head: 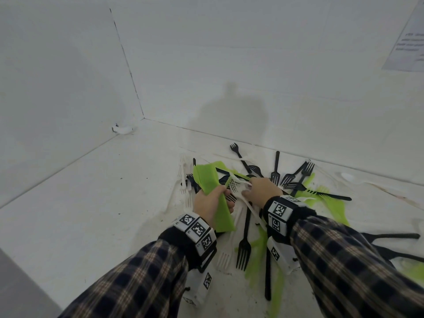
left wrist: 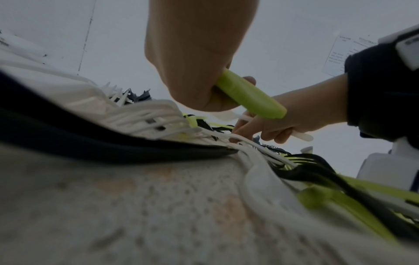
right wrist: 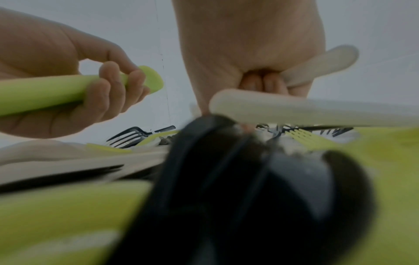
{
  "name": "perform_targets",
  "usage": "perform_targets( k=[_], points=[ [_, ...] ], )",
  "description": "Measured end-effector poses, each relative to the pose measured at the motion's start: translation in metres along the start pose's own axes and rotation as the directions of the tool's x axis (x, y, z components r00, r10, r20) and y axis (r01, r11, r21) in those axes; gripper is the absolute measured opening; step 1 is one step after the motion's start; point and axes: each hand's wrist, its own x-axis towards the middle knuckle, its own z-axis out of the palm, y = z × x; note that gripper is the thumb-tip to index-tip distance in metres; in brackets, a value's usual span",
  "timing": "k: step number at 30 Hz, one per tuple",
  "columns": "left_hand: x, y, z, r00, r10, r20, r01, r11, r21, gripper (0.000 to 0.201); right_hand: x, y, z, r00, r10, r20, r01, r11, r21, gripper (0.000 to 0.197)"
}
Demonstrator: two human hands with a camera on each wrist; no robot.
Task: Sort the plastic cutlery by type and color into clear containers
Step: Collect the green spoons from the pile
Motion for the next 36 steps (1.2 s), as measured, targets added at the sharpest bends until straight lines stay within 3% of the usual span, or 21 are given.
perform_targets(
  k=[3,11,18,22,25,27,31,36],
  points=[
    [0.001,0.000,-0.001,1.000,0.000,0.008,0.000,1.000,0.011,0.012,0.004,-0.003,0.002,1.000,-0.025,0.017,0.025,1.000,-0.009,0.028],
    [0.000,-0.001,0.000,1.000,0.011,0.007,-0.011,1.000,0.019,0.016,-0.001,-0.003,-0.001,0.995,0.073,0.066,-0.072,0.997,-0.016,0.030],
    [0.000,-0.003,-0.001,1.000,0.010,0.028,-0.010,1.000,-0.024,0.020,-0.006,0.007,-0.012,0.981,0.185,0.057,-0.193,0.927,0.321,0.017],
    [-0.002,-0.004,0.002,1.000,0.015,0.026,-0.014,0.999,-0.032,0.019,-0.015,0.013,-0.017,0.984,0.140,0.114,-0.164,0.956,0.245,0.035],
    [-0.006,-0.005,0.007,0.999,0.017,0.039,-0.015,0.999,-0.046,0.018,-0.030,0.016,-0.025,0.983,0.118,0.143,-0.142,0.976,0.168,0.027],
    [-0.011,-0.005,0.011,0.998,0.010,0.063,-0.006,0.998,-0.070,0.016,-0.040,0.020,-0.031,0.974,0.135,0.181,-0.174,0.959,0.223,0.024],
    [-0.018,-0.007,0.017,0.997,-0.001,0.074,0.010,0.992,-0.123,0.016,-0.054,0.030,-0.033,0.985,0.167,0.047,-0.172,0.904,0.391,0.020],
    [-0.029,-0.012,0.021,0.996,-0.037,0.076,0.043,0.996,-0.073,0.014,-0.077,0.028,-0.028,0.985,0.129,-0.113,-0.047,0.839,0.542,0.028]
  ],
)
